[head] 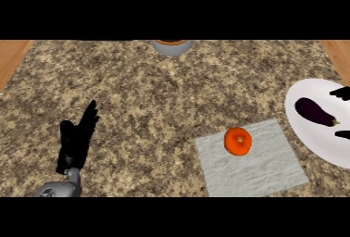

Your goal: Pick the eggplant from the placemat and place it in the plate

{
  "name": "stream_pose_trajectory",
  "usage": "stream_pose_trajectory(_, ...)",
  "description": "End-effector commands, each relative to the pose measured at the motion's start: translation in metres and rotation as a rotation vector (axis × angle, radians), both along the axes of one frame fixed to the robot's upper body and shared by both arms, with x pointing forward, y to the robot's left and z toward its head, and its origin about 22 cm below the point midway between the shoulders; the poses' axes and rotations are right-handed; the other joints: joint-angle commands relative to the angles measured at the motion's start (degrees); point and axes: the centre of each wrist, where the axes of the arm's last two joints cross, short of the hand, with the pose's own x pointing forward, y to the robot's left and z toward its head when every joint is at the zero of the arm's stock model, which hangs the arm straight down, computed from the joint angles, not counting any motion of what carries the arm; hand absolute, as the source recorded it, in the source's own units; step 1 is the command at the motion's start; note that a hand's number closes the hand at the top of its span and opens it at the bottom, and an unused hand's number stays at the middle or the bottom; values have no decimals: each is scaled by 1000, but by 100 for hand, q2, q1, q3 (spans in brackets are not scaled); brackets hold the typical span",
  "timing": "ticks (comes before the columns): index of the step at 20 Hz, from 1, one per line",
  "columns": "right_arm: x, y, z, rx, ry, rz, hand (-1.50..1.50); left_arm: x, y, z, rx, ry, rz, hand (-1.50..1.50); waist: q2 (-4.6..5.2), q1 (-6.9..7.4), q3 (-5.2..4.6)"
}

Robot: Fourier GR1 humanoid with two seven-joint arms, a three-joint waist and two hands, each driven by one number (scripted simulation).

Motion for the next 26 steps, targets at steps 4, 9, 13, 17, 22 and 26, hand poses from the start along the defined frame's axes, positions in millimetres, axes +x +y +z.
stream_pose_trajectory(4, -9, -17, 1, 509, -237, 1, -150, -14, -2, -13, 5, 18, 15, 0, -26, -89, 6)
stream_pose_trajectory(9, -31, -49, 16, 693, -237, -54, -150, -1, 2, 4, -16, -3, 1, 0, 19, -8, 11)
stream_pose_trajectory(13, -42, -57, 15, 714, -197, -27, -150, -3, 1, -1, -12, 5, -6, 0, 13, -7, 7)
stream_pose_trajectory(17, -53, -50, -15, 750, -210, 8, -150, -2, 1, 8, -4, -11, 12, 0, -2, -24, 13)
stream_pose_trajectory(22, -43, -43, -13, 747, -236, 35, -150, 1, -6, -7, 1, 9, 11, 0, 15, -36, 8)
stream_pose_trajectory(26, -47, -44, -15, 694, -229, 26, -150, 9, 0, -5, -12, 2, 21, 0, 9, -39, 3)
